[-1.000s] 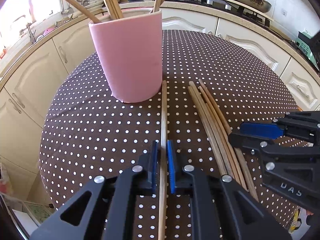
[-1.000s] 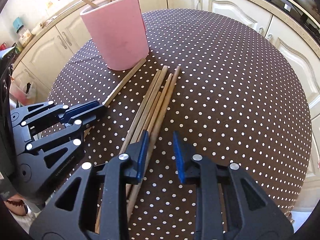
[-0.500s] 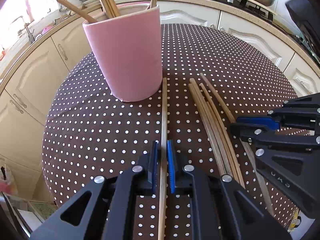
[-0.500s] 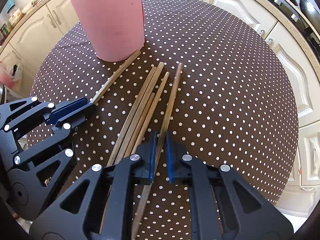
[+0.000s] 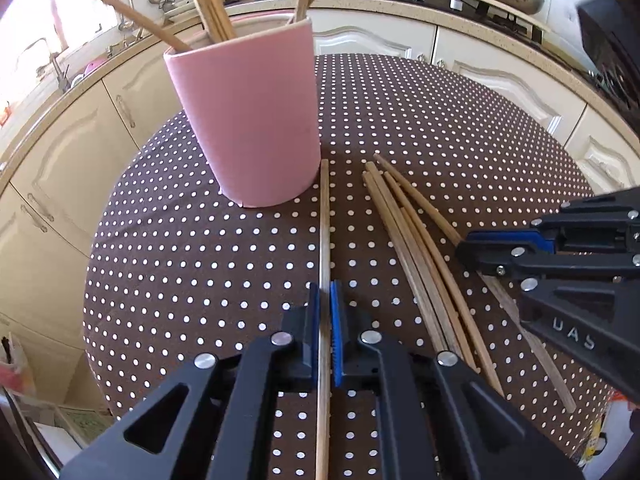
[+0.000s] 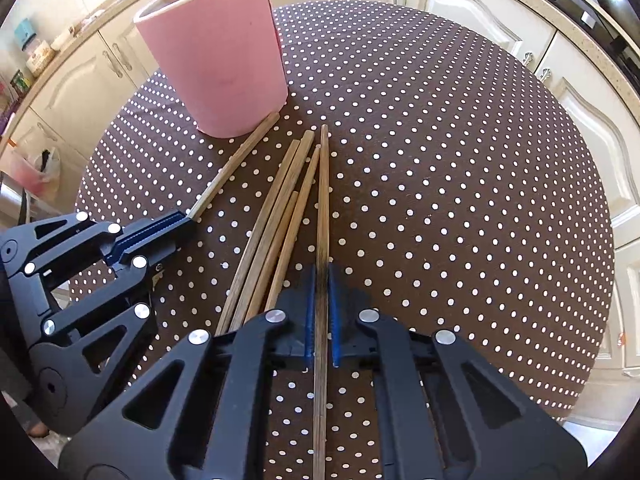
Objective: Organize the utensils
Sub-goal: 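Grasp a chopstick with the right tool while the left tool lifts its chopstick, then carry both upright chopsticks above the pink cup and lower them in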
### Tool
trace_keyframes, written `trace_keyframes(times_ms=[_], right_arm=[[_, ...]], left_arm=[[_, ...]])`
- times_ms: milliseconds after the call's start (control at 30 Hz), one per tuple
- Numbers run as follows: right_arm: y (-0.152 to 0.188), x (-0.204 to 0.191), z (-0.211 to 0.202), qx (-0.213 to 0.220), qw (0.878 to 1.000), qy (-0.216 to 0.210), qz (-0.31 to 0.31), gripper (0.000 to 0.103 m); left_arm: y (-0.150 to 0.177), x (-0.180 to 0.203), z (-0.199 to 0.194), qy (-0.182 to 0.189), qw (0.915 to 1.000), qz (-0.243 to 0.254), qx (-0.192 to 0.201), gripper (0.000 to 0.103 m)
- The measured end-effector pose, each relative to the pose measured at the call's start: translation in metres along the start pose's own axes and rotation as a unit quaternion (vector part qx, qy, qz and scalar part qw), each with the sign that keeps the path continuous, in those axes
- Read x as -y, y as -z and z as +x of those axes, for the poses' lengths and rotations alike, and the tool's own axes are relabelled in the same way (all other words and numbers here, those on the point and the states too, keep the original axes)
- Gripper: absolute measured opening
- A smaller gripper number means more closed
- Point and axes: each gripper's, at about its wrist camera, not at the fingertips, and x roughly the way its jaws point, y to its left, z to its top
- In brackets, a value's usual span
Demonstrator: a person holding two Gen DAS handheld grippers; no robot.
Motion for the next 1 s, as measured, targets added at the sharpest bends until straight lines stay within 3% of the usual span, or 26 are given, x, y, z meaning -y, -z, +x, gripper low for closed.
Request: trace_keyframes(times_ms=[267, 567, 800, 1000], right_arm=[[0.016, 0.022, -0.036, 0.072, 0.996, -0.042, 0.009, 0.006], [0.025, 0.023, -0.09, 0.176, 0.982, -0.071, 0.008, 0.006], [0.033, 0.015, -0.124, 0.252, 0.964, -0.091, 0.008, 0.006], [0.03, 0.003, -0.148, 0.306, 0.946, -0.111, 0.006, 0.006]], left_arm=[[0.007, -0.007, -0.021, 0.034, 0.9983, -0.013, 0.047, 0.005], [0.01, -0.003, -0.073, 0.067, 0.9874, -0.015, 0.142, 0.005], [0.007, -0.009, -0.109, 0.1, 0.9708, -0.032, 0.216, 0.005], [0.005, -0.019, -0.139, 0.128, 0.9482, -0.051, 0.286, 0.005]])
